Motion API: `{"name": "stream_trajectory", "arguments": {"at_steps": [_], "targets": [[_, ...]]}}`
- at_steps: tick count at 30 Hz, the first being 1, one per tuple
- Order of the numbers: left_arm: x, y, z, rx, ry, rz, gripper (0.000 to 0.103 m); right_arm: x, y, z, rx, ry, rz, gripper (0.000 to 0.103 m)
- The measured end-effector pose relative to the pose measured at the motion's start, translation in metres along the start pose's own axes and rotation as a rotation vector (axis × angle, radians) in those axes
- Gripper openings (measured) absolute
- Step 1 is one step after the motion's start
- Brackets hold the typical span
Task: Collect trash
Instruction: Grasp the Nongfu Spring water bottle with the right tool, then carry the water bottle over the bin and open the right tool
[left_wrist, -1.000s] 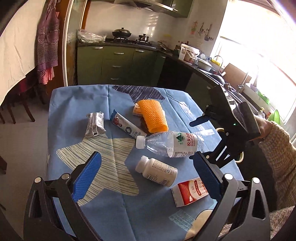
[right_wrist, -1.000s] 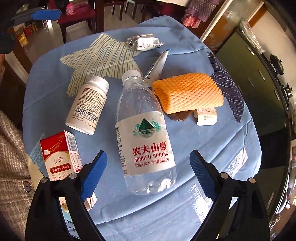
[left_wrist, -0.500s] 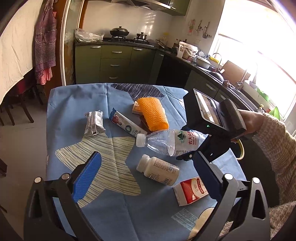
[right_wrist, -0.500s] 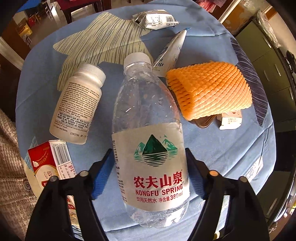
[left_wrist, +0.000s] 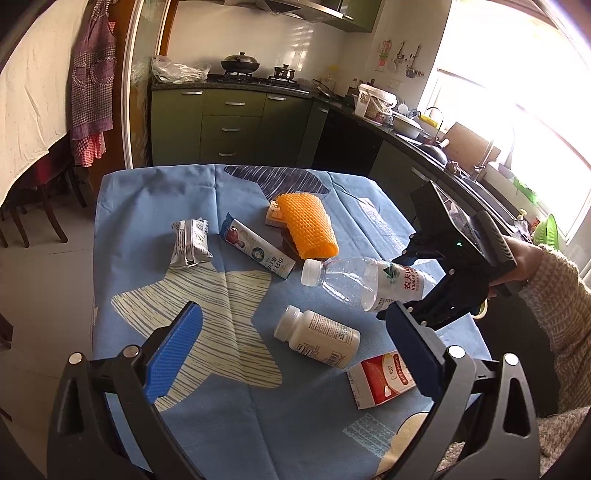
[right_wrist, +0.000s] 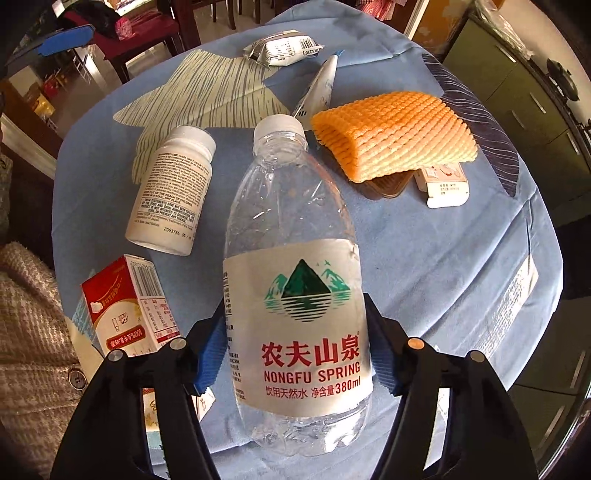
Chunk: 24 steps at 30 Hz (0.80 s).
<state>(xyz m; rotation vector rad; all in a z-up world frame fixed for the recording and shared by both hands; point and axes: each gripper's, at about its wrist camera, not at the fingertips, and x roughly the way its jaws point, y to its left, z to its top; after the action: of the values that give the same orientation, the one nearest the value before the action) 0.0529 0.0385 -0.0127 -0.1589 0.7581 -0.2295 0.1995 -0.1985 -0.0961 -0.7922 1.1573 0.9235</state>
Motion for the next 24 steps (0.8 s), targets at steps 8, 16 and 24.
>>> {"name": "stream_trajectory", "arguments": {"at_steps": [8,16,24], "targets": [[0.001,-0.009,0.0,0.017,0.0,-0.01,0.095,-0.019,0.002,-0.025,0.062,-0.066,-0.009,0.066],[-0.003,-0.019,0.002,0.039,-0.006,-0.016,0.095,-0.053,-0.01,-0.063,0.158,-0.139,-0.027,0.066],[-0.002,-0.025,0.003,0.051,-0.005,-0.022,0.095,-0.088,-0.071,-0.156,0.429,-0.187,-0.129,0.066]]}}
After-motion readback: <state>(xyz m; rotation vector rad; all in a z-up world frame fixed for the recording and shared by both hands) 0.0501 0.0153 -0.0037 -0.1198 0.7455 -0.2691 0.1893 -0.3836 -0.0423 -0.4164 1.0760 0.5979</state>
